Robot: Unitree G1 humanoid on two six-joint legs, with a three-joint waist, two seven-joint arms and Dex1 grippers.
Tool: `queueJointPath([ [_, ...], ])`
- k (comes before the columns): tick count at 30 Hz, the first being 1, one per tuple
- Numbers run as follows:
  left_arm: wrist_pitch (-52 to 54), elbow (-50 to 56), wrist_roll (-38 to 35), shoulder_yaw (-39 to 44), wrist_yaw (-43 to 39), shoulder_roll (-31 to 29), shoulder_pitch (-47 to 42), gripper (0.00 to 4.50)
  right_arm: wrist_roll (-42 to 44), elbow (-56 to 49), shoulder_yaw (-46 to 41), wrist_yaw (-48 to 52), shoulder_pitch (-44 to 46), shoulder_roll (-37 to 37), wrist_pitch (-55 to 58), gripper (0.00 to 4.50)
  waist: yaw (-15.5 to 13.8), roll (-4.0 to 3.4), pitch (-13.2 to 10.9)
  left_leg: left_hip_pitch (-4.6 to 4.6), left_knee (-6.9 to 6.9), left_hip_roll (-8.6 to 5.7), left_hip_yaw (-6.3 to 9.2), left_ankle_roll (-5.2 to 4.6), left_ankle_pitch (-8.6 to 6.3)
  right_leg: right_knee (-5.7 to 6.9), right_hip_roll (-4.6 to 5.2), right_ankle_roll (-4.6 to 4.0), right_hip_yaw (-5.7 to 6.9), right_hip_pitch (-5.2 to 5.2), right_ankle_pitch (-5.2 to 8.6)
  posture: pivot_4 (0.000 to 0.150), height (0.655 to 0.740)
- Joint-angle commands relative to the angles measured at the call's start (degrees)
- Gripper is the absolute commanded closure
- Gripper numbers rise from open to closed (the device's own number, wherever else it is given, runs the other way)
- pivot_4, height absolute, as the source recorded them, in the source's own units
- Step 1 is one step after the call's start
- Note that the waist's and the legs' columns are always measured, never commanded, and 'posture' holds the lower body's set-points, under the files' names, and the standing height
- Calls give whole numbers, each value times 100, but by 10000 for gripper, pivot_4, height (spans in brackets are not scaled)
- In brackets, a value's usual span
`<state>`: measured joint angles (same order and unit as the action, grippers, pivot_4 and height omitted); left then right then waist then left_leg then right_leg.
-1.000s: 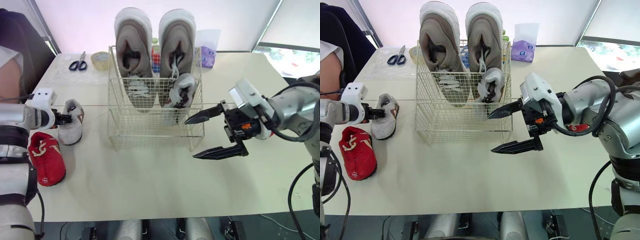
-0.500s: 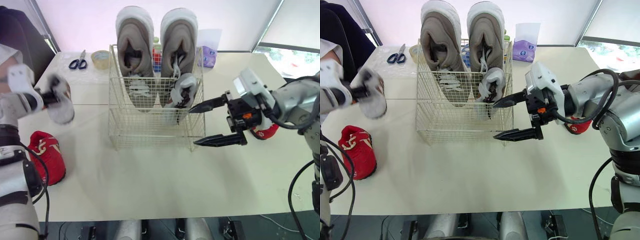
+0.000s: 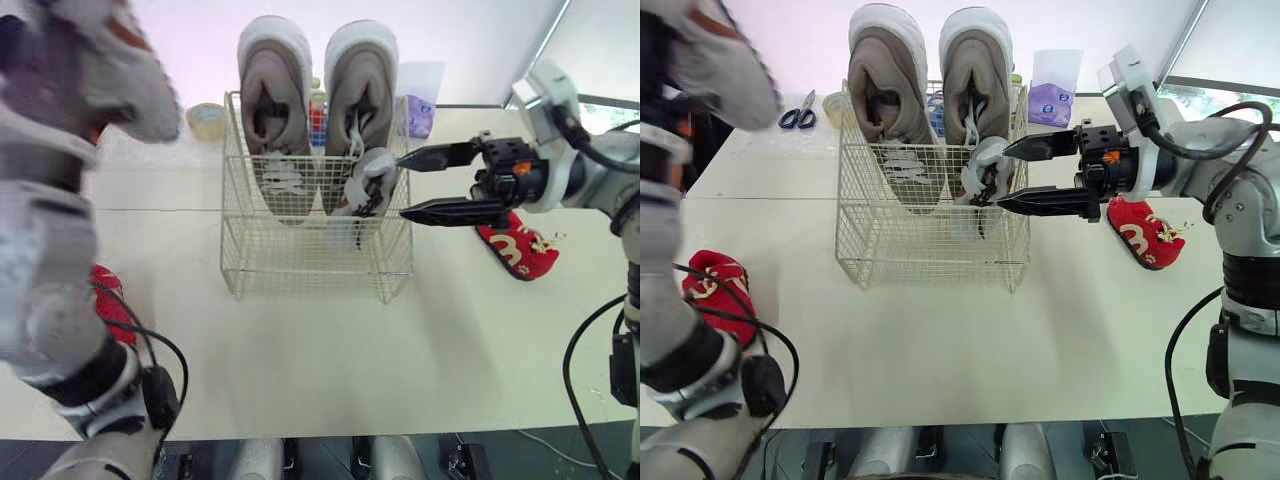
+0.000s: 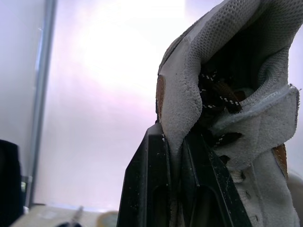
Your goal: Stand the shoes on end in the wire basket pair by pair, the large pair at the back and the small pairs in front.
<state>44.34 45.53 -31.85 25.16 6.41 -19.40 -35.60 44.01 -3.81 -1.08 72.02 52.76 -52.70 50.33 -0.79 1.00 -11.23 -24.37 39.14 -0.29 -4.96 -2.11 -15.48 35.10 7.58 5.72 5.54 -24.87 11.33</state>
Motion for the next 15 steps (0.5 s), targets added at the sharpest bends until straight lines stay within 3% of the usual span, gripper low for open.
queueJointPath([
  [1, -436, 502, 416, -729, 40, 198, 614, 44425, -44, 66, -47, 97, 131, -42, 15, 0, 13, -1, 0, 0, 0, 1, -1, -3, 1, 1, -3, 0, 0, -2, 0, 1500, 7400],
  [7, -1560, -156, 1171, -1798, -451, 386, 1072, 44425, 37, -598, -248, -113, -476, -408, 397, 0, -60, -1, 1, -3, 3, 10, 5, -32, -13, -2, -26, -4, 7, 0, 1, 1500, 7400],
  [15, -3194, -1538, 2065, -2365, -773, 782, 1009, 44425, 499, -1280, -987, -779, -1048, -563, 993, 0, -153, -1, 3, -5, 16, 8, 4, -57, -27, -8, -14, -10, 8, 1, -3, 1500, 7400],
])
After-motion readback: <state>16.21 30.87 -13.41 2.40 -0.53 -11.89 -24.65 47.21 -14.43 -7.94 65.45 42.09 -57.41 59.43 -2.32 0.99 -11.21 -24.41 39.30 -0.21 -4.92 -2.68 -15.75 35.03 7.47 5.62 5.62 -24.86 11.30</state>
